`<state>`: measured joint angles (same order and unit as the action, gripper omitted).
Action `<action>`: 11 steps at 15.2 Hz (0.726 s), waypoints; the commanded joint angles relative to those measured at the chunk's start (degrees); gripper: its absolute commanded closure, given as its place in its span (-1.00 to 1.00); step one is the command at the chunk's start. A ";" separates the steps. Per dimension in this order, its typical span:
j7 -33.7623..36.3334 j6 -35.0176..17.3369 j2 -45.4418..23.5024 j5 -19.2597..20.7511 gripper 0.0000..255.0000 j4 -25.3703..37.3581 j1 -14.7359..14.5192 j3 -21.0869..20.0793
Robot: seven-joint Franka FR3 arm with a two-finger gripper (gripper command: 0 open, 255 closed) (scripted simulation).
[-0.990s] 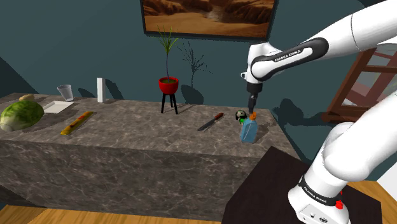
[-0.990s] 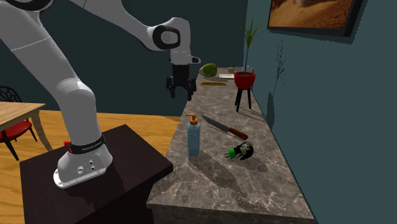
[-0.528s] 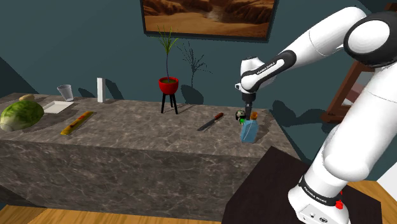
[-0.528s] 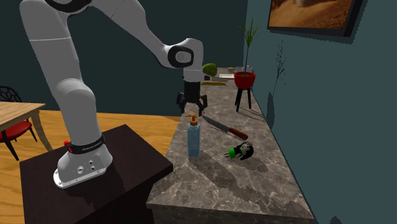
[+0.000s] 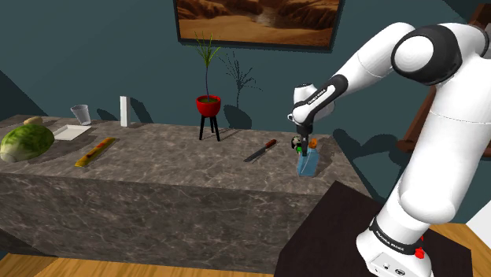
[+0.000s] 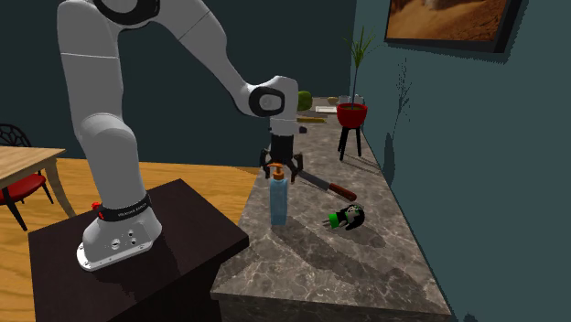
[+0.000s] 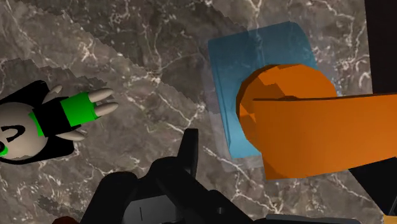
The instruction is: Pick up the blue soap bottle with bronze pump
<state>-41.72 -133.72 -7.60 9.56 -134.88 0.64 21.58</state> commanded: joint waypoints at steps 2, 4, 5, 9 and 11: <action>-0.27 -2.08 -1.89 -0.61 -1.00 -0.23 0.19 -0.13; -0.28 -2.03 -1.92 -0.63 1.00 -0.15 0.19 -0.14; -0.26 -2.08 -1.99 -0.66 1.00 -0.14 0.18 -0.16; -0.18 -2.00 -1.88 -0.61 1.00 -0.18 0.13 -0.18; -0.18 -2.04 -1.90 -0.62 1.00 -0.20 0.14 -0.18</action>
<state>-41.93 -135.76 -9.43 8.93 -134.97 0.77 21.39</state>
